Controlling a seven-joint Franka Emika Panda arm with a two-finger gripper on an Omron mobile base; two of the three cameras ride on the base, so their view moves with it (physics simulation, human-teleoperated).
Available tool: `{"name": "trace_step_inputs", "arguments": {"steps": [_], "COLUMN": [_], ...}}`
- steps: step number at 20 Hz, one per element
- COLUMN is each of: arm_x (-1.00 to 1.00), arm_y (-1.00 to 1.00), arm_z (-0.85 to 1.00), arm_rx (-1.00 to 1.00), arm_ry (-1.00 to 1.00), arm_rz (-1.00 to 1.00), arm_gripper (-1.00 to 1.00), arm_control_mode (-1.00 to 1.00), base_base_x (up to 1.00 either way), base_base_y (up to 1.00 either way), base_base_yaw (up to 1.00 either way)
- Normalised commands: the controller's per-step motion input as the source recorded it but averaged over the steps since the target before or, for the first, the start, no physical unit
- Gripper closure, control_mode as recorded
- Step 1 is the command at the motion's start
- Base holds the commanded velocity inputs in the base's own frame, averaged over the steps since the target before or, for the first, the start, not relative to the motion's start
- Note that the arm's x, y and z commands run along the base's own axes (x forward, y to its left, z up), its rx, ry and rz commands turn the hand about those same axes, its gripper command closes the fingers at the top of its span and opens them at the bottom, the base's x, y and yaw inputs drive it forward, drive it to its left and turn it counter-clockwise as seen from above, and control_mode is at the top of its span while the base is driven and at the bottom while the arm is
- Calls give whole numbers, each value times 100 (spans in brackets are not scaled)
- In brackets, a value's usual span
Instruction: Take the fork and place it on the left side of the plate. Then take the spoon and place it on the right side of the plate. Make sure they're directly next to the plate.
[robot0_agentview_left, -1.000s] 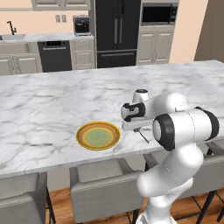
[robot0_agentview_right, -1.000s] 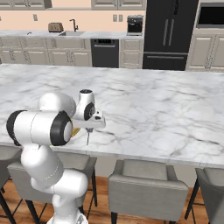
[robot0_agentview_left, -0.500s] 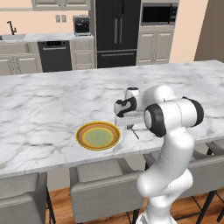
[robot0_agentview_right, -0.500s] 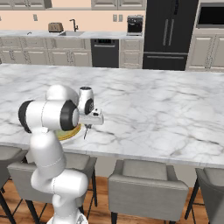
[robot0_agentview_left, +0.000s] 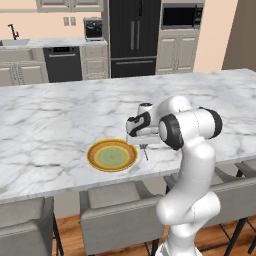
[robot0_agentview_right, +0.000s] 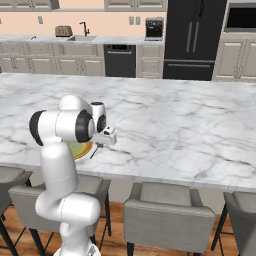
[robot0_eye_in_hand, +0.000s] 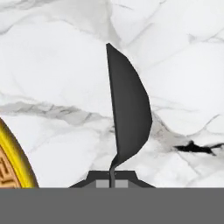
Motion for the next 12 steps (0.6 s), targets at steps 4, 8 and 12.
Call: {"name": "trace_step_inputs", "arguments": {"steps": [4, 8, 12], "arm_x": [29, 35, 35], "arm_y": [-1, 0, 0], "arm_z": [-17, -23, -25], "arm_rx": [0, 0, -2], "arm_ry": [0, 0, 0], "arm_rz": [-3, 0, 0], "arm_gripper": [100, 100, 100], "arm_control_mode": [-100, -100, -100], "base_base_x": [0, 0, 0], "base_base_y": [0, 0, 0], "base_base_yaw": [0, 0, 0]}}
